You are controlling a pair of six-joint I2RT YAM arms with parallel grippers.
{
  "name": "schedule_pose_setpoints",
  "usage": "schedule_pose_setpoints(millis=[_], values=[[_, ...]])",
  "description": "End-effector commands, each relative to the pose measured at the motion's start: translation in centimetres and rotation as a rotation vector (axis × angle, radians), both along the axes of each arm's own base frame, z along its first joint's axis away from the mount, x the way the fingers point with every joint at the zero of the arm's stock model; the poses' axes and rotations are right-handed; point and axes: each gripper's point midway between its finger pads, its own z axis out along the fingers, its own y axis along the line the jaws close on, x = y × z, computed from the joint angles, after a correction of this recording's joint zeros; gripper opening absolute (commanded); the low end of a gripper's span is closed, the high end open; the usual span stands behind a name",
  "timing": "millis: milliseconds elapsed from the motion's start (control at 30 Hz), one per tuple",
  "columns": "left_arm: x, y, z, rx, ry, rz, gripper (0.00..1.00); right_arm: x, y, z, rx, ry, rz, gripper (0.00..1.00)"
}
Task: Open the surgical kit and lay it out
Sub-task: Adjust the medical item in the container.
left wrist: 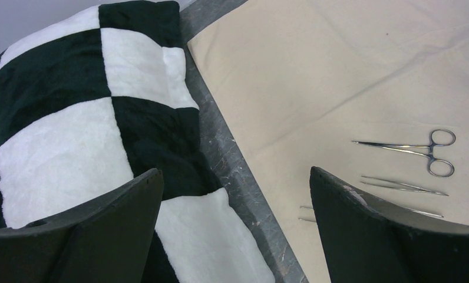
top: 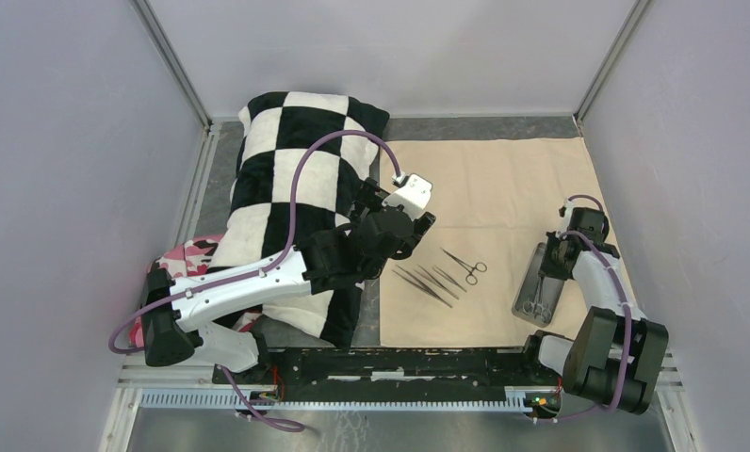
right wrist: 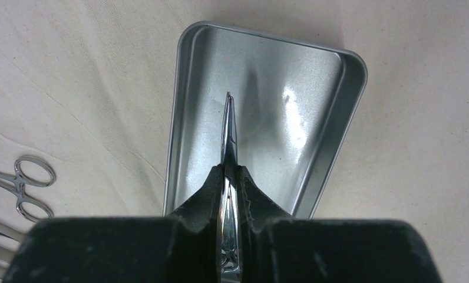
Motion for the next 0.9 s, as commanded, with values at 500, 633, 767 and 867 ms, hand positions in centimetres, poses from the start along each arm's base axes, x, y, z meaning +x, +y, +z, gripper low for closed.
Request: schedule_pose_setpoints(millis=[500,633,767,867], values=[[-0.3,-0.5,1.5,-0.065,-0.019,-0.01,1.0,0.4,0.2,-1.4,0.015,0.01,0.028,0.24],[-0.3,-0.5,1.6,-0.066,-0.019,-0.01,1.0,0.4,0.2,-1.4,0.015,0.014,0.028,0.26],[-0.3,-0.5,1.6,-0.066,-0.02,-0.011,1.0,0.5,0.1,-1.1,0.008,0.003,0.026,0.24],[-0.4,-0.5,1.6,-0.065,-0.02,-0.013,1.0,0.5,0.1,-1.0,0.007,0.0,0.027,0.22]])
